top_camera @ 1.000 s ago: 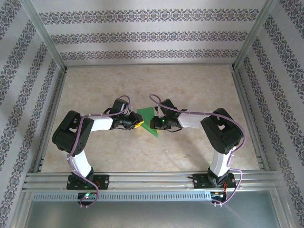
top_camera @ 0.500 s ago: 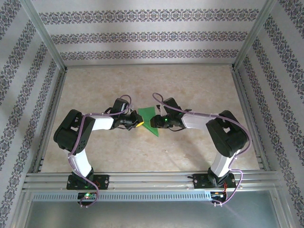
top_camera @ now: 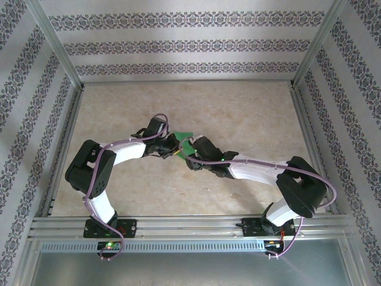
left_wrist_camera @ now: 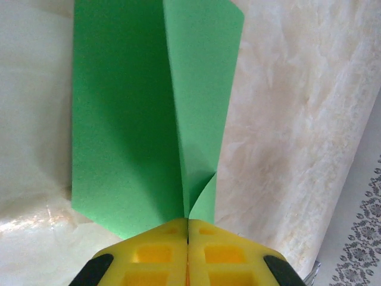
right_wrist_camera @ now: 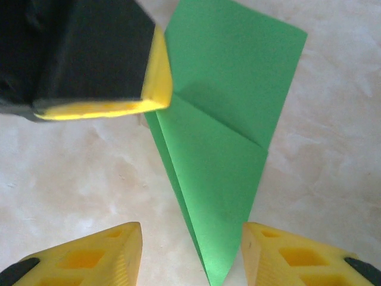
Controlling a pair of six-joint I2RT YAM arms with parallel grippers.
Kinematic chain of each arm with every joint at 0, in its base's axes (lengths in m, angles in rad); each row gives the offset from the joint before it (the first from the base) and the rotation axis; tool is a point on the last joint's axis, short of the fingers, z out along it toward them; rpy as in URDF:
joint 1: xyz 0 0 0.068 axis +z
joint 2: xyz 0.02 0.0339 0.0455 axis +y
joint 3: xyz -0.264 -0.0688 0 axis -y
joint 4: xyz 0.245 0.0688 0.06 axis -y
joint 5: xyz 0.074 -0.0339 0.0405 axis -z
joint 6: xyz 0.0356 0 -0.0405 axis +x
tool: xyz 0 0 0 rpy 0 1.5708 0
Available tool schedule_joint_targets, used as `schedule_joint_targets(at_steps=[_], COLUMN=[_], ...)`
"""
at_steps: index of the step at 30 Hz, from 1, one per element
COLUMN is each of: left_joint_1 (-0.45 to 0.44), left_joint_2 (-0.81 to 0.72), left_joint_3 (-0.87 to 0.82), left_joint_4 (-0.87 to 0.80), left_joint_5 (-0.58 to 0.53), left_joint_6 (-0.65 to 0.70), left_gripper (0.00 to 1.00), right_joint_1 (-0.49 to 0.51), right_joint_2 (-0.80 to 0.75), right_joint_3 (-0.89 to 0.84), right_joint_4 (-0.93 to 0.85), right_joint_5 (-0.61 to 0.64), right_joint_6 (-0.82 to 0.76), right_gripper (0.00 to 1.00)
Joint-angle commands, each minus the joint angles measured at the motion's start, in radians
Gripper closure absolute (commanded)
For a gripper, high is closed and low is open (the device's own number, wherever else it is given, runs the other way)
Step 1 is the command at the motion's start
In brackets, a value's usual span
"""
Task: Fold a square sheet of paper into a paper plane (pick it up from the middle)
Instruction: Fourth fold the wing at the center of the table.
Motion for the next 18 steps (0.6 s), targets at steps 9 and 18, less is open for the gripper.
schedule_joint_targets(at_steps=[9, 18], left_joint_1=[-0.018, -0.019], left_joint_2=[-0.014, -0.018], left_joint_3=[0.023, 0.020], left_joint_4=[-0.083, -0.077], left_joint_5=[-0.037, -0.036], left_joint_6=[-0.081, -0.094], left_gripper=[0.92, 0.91], right_joint_1=[0.042, 0.037], right_joint_2=[0.153, 0.187], right_joint_3=[0.049, 0.056], right_joint_4=[0.040, 0.046], right_joint_5=[0.121, 0.121], right_joint_6=[-0.075, -0.074], right_gripper=[0.59, 0.73])
